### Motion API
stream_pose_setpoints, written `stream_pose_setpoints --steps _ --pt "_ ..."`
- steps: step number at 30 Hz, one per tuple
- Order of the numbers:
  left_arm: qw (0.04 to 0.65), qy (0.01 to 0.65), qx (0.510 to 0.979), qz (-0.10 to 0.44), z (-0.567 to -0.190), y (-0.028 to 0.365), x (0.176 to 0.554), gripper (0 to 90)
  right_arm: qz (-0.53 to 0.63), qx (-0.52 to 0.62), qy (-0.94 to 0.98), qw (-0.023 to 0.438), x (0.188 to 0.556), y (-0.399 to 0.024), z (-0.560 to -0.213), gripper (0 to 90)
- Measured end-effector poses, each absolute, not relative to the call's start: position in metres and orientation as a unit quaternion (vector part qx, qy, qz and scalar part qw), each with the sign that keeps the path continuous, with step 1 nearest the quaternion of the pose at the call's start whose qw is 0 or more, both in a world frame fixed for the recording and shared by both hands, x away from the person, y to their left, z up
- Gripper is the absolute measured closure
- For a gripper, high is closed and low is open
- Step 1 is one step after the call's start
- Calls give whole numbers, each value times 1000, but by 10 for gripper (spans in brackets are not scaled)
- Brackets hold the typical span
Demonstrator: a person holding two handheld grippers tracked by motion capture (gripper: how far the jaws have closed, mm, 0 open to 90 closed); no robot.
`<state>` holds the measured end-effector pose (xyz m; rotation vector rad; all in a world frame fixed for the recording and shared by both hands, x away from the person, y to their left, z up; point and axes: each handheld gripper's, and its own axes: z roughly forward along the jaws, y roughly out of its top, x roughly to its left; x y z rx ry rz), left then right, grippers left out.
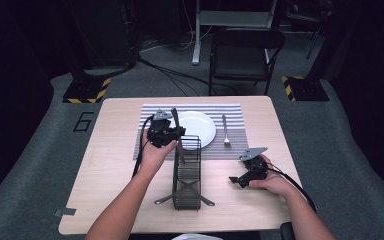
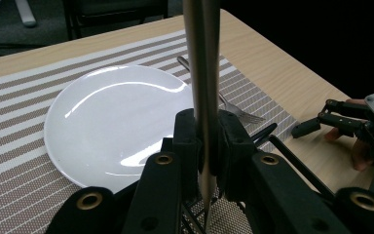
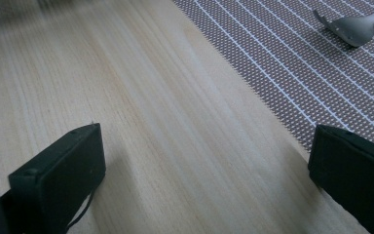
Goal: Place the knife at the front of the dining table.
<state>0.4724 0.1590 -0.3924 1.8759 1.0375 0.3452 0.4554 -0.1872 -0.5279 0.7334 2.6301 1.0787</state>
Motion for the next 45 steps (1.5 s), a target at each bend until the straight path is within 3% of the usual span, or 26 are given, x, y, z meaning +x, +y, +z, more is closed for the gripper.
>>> stream_pose_setpoints --steps 15,45 --pt "465 404 775 140 -384 156 459 823 365 248 891 103 455 -187 -528 0" --pt "488 377 766 180 -318 155 451 825 366 248 891 103 455 -187 -528 0"
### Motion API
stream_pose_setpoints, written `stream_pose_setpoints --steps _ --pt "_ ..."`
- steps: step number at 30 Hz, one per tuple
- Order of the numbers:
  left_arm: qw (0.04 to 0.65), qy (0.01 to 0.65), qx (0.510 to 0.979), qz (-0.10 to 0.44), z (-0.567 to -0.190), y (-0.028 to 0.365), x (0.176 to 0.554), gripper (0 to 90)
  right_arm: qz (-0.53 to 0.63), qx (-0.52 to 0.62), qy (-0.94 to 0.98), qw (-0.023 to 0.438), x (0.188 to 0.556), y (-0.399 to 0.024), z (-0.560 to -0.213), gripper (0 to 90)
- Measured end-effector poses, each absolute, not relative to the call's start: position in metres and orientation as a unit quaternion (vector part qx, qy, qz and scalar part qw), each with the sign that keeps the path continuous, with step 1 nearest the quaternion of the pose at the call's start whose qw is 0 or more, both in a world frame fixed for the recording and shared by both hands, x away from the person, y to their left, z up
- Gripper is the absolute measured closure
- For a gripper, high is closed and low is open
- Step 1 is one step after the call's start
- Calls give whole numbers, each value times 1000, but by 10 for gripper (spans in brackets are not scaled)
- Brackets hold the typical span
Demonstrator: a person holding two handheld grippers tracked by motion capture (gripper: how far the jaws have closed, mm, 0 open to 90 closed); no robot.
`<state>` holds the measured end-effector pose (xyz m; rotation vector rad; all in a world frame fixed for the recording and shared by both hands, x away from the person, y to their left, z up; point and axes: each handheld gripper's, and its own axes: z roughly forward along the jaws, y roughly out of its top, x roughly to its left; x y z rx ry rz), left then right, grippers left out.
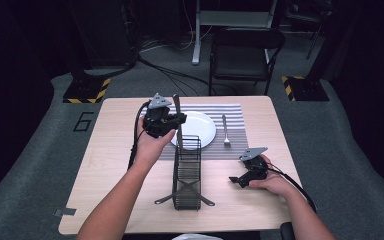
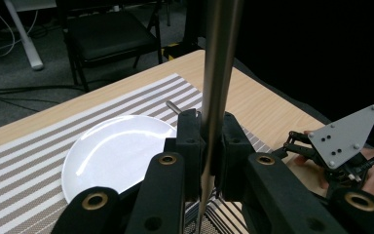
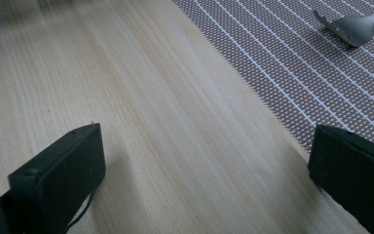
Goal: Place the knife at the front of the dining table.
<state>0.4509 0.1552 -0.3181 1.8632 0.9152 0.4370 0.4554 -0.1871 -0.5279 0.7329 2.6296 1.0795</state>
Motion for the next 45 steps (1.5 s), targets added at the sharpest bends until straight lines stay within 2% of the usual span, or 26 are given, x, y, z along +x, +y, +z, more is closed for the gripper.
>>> stream_pose_setpoints --steps 9,20,45 --pt "493 377 758 199 -297 167 448 825 366 248 891 103 455 -187 -528 0" --pt "495 390 746 218 -290 186 453 825 366 248 891 103 455 -187 -528 0" --pt "474 447 718 244 -324 222 481 826 368 244 891 106 456 -187 -528 0"
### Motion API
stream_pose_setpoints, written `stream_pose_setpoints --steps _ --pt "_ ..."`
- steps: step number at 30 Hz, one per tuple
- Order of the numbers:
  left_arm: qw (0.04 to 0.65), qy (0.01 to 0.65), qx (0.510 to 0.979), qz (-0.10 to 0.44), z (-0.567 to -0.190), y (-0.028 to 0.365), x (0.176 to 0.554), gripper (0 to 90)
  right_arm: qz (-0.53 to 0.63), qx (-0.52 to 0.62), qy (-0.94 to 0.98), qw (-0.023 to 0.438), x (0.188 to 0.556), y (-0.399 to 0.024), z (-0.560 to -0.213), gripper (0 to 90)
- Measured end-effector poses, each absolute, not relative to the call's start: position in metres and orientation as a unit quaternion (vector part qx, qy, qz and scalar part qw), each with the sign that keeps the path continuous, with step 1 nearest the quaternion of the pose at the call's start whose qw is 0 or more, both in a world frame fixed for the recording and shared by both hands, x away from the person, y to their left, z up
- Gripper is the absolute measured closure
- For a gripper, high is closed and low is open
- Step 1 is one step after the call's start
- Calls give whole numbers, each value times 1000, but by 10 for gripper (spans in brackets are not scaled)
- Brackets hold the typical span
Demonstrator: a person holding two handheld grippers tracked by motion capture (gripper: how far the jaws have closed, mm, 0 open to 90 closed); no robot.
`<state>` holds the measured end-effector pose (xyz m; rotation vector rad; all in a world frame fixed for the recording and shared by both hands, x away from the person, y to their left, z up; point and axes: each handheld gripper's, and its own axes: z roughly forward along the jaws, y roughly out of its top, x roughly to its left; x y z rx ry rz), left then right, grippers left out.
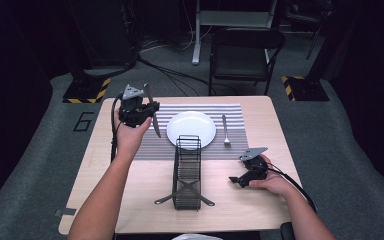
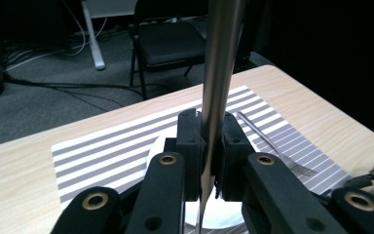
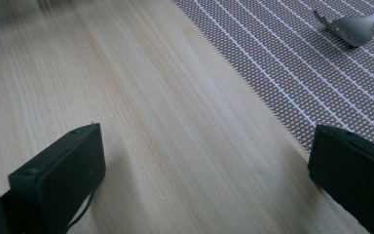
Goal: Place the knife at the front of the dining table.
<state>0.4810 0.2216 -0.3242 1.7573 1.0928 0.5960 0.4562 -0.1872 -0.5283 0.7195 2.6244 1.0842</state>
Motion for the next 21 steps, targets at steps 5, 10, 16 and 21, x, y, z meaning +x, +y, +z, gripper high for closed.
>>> stream_pose_setpoints --steps 5,10,16,21 --pt "462 459 718 245 -335 228 485 826 366 248 891 103 455 -187 -528 0" --pt "444 476 716 252 -355 235 491 826 366 248 891 103 455 -187 -528 0" --pt "435 482 712 265 -375 241 496 826 366 248 891 103 455 -187 -528 0" --pt "427 488 714 264 -386 242 499 826 366 248 891 103 455 -187 -528 0"
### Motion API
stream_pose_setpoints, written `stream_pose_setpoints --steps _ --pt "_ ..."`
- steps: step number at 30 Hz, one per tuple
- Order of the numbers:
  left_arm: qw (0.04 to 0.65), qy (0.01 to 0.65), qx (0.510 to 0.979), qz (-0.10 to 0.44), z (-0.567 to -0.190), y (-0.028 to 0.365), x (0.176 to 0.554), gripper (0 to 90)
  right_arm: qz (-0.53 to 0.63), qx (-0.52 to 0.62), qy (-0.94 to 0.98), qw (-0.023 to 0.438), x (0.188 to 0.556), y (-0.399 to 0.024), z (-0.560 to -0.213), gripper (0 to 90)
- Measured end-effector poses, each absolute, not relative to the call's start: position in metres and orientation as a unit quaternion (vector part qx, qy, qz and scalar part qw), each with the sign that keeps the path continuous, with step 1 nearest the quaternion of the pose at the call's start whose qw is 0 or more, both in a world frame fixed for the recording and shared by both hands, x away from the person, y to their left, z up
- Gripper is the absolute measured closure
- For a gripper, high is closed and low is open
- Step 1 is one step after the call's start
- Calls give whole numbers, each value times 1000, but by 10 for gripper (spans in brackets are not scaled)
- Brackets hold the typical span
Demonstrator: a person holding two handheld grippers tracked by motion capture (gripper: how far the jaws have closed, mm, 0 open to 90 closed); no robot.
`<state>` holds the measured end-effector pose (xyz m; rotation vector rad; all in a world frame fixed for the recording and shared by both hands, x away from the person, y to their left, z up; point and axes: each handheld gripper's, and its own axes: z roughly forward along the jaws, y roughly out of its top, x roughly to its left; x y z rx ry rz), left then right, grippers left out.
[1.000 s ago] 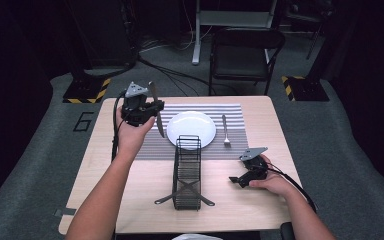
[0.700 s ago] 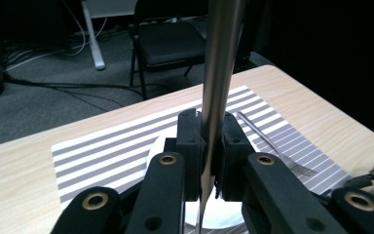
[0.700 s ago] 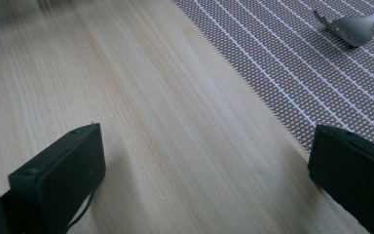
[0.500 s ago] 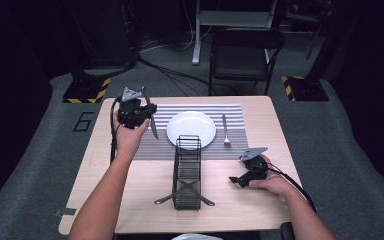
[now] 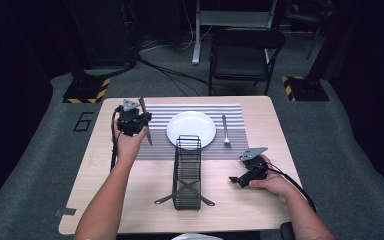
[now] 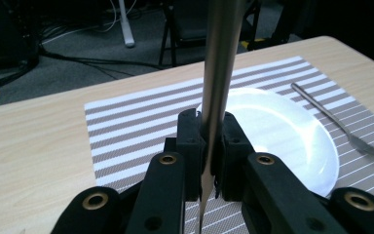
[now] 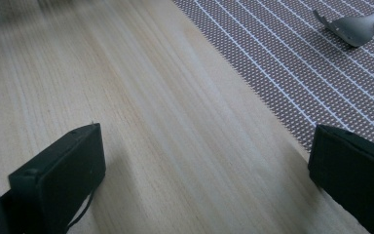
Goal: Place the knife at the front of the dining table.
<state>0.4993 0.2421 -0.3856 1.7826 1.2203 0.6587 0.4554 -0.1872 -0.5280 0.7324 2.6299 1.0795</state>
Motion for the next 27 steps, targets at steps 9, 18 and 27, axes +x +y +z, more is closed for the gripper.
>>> stream_pose_setpoints --steps 9,18,27 --pt "416 495 716 264 -401 243 503 826 366 248 891 103 455 -187 -528 0" --pt "409 496 722 258 -407 240 505 826 366 248 891 103 455 -187 -528 0" --pt "410 499 719 257 -414 240 507 827 366 248 891 103 455 -187 -528 0"
